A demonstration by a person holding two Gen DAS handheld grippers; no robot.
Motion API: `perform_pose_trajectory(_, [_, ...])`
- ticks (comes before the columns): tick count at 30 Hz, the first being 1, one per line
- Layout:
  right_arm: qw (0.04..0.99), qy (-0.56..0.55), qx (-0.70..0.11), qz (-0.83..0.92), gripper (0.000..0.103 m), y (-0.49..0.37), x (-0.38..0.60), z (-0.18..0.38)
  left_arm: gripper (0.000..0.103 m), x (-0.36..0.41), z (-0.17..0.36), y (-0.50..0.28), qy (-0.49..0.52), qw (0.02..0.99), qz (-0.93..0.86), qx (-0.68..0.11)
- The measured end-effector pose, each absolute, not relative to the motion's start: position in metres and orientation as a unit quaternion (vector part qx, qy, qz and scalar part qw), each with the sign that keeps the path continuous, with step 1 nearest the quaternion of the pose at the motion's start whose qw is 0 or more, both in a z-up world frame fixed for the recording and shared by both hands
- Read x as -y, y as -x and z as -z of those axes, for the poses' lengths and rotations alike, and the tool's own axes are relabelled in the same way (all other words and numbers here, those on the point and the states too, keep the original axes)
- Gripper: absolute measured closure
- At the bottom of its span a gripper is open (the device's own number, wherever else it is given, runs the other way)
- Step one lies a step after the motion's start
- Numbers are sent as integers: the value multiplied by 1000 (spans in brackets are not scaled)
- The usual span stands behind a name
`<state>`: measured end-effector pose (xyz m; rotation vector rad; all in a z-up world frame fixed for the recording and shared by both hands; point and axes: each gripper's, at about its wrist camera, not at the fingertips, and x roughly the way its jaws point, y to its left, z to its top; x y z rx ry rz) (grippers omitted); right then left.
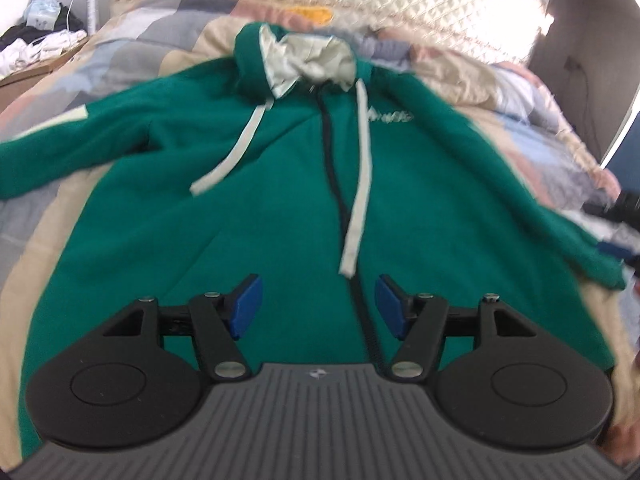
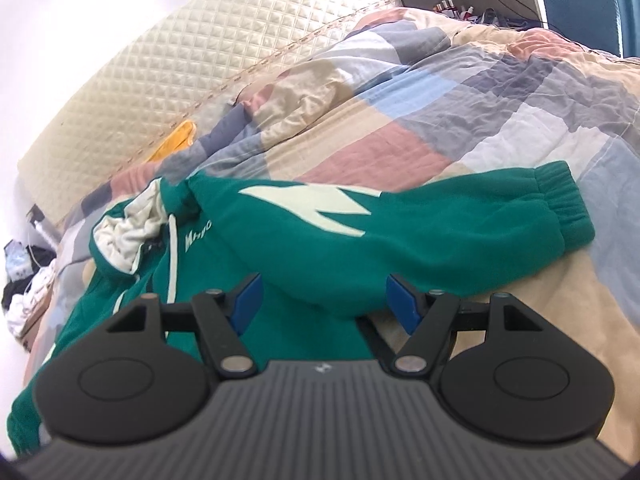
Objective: Fold large clothes
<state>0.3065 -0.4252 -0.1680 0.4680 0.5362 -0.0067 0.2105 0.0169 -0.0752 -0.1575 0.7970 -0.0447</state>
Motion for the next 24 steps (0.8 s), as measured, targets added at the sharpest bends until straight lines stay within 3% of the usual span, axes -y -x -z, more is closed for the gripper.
perform_pose_trajectory(2, [936,-233,-265,11,28,-316,431,170,35,-24,87,-212,79,914,22,-397])
perform_pose_trajectory(3, [934,-238,-266,16,14,-320,434,172,35,-29,91,-212,80,914,22,-398])
perform_pose_trajectory(4, [931,-251,-265,21,9,-324,439,174,35,-34,94,-212,82,914,22,-397])
perform_pose_trajectory(10, [869,-399,-291,29,11,-356,479,213,35,-63,98,-211,135,909,13,-395])
perform_pose_trajectory(15, [849,-446,-282,27,8,-379,497,235,32,-74,91,-211,137,914,-16,-381])
perform_pose_trajectory(19, [858,-427,-283,42,9,-394,494,237,31,-88,89,-212,189,911,-25,-367])
perform_pose_trajectory(24, [905,-263,-329,55,11,-415,462,231,31,-97,99,-224,211,900,-35,-379])
